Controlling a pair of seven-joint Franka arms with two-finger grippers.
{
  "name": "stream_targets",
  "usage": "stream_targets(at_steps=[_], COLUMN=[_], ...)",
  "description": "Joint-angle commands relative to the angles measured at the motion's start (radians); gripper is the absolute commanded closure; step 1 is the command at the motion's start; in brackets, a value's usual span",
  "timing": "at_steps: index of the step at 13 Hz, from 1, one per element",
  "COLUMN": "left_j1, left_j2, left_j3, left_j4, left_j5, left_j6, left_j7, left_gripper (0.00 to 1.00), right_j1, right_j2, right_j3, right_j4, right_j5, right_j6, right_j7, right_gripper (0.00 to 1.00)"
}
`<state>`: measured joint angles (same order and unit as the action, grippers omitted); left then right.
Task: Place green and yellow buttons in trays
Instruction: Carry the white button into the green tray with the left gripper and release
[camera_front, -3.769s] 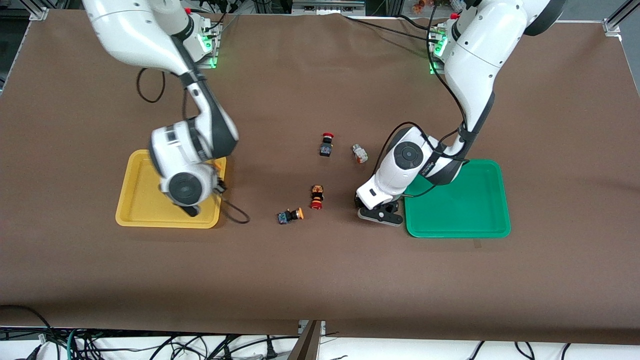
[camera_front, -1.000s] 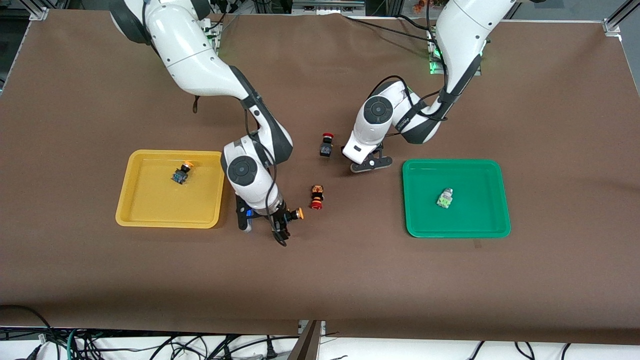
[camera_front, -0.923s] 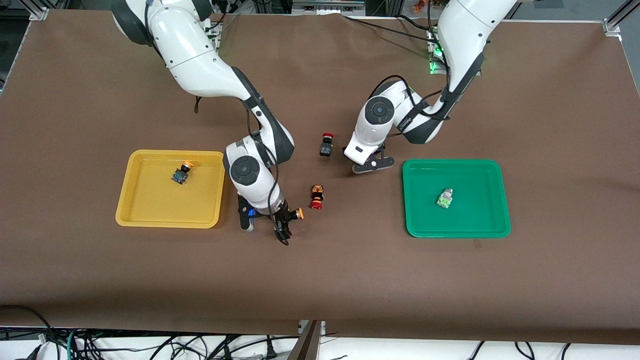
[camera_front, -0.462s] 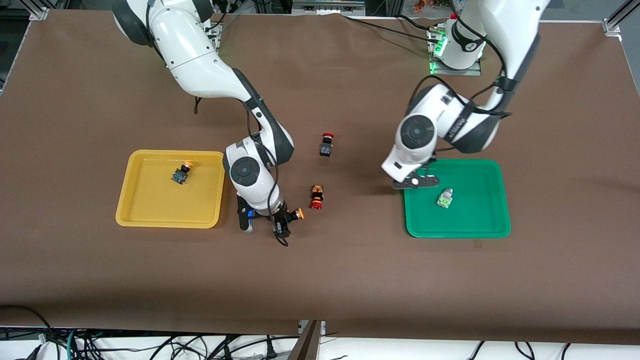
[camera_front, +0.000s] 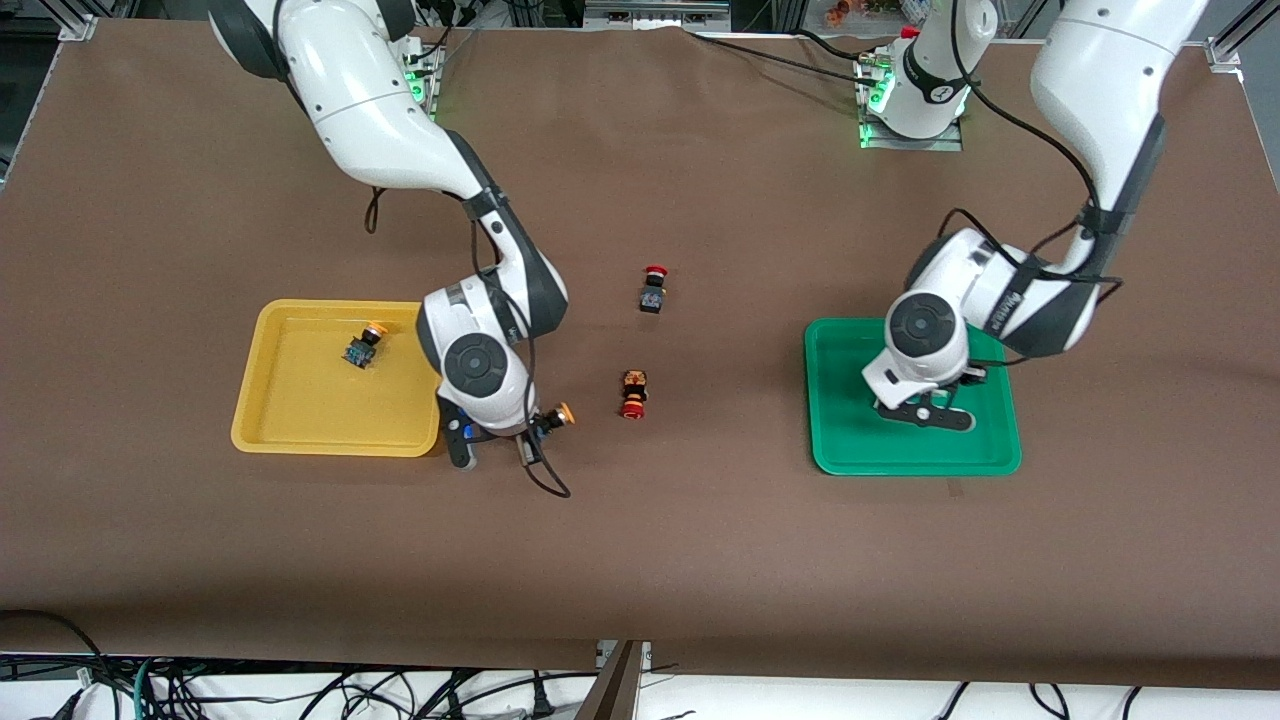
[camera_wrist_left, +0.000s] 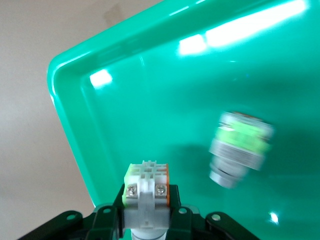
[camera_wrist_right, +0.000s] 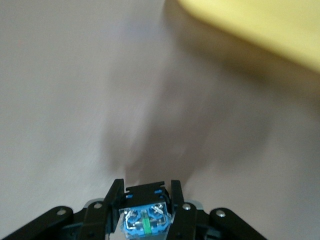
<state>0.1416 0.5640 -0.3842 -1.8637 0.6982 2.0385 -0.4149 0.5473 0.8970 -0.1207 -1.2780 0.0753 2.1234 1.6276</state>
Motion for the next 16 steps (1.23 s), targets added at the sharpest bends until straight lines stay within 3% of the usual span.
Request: stream_targets(at_steps=[1,4,6,8,10,13,15,16], left_j1=[0.041,0.049,0.049,0.049,0.049,0.052,0.081,0.067], left_j2=[0.011,-0.035,-0.094,-0.133,-0.139,-0.139,-0.150,-0.209], left_j3=[-0.018,-0.030,-0.077,-0.132,-0.175,-0.208,-0.199,-0.173], left_j4=[-0.003,0.001,0.018,0.119,0.295,0.559,0.627,0.608], left_j5=[0.034,-0.026,-0.177,-0.306,-0.399,-0.456,-0.488,-0.520], left_j6=[0.029,0.016,-0.044,-0.183,-0.378,-0.561,-0.607,-0.604], left_j7=[0.054,0.085,0.087,0.085,0.087,0.087,0.106,0.181], left_gripper=[0.01,0.00,0.00,0.00,0.00,0.00,0.00,0.00], right_j1=[-0.065,-0.099,-0.101,-0.099,-0.101,-0.109,-0.128,-0.130], right_j2=[-0.076,-0.131,-0.177,-0.274,-0.360,-0.345,-0.317,-0.305], right_j3=[0.015,0.006,-0.020,-0.042,-0.065,-0.092,-0.096,-0.094], right_j4=[-0.009,-0.032,-0.125,-0.309,-0.479,-0.517,-0.517,-0.515], right_j5=[0.001,0.000,-0.009,-0.019,-0.019,-0.017,-0.011,-0.011], right_j6=[-0.144,-0.339,-0.369,-0.291,-0.154,-0.056,0.048,0.081], right_j7=[-0.124,-0.323,-0.400,-0.480,-0.570,-0.620,-0.621,-0.615], right_gripper=[1.00,1.00,1.00,1.00,1.00,1.00,1.00,1.00])
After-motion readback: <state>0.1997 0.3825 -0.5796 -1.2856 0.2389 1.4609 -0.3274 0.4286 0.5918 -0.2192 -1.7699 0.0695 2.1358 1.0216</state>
